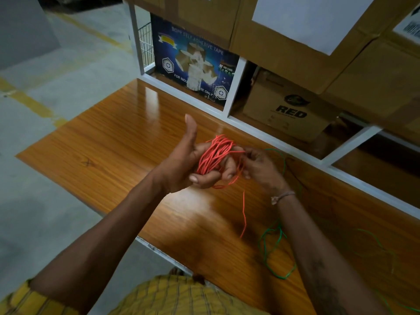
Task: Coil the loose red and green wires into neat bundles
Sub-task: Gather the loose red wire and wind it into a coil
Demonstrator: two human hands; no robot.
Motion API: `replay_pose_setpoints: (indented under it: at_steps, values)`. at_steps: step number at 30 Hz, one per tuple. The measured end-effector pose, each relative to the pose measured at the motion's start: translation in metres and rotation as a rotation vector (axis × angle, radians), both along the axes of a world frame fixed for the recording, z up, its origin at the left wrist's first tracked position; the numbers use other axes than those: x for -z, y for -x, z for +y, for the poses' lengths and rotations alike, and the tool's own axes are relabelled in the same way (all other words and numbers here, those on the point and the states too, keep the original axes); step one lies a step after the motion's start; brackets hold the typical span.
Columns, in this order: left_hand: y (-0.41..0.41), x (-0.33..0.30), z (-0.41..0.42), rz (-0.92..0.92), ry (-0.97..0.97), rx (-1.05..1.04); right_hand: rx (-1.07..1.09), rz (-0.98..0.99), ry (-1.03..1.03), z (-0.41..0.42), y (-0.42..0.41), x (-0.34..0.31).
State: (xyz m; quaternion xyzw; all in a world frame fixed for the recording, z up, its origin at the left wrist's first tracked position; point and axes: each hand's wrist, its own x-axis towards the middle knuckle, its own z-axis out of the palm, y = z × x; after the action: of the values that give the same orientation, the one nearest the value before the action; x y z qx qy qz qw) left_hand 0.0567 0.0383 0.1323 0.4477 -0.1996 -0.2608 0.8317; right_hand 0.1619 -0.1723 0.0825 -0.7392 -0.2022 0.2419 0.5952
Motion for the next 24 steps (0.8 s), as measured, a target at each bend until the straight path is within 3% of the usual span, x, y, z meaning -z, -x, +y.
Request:
replay_pose_setpoints:
  at_steps: [4, 7, 11, 14, 17, 21, 24]
  values:
    - [-0.006, -0.002, -0.004, 0.01, 0.054, -0.156, 0.0, 0.216, 0.001, 0.009, 0.031, 0.02]
    - [-0.012, -0.003, -0.004, -0.002, 0.057, -0.274, -0.129, 0.362, 0.041, 0.011, 0.053, 0.025]
    - [-0.024, 0.004, 0.001, 0.04, -0.033, -0.539, -0.336, 0.333, 0.183, 0.014, 0.067, 0.009]
    - [-0.026, 0.009, 0.005, 0.089, -0.231, -0.691, -0.44, 0.309, 0.294, 0.015, 0.074, -0.012]
    - [-0.022, 0.018, 0.007, 0.022, -0.495, -0.705, -0.499, 0.233, 0.458, 0.015, 0.079, -0.035]
    - [-0.019, 0.035, 0.014, -0.194, -0.939, -0.689, -0.414, 0.014, 0.519, 0.009, 0.07, -0.069]
    - [-0.015, 0.038, 0.017, -0.227, -1.075, -0.591, -0.31, -0.157, 0.538, -0.001, 0.053, -0.092]
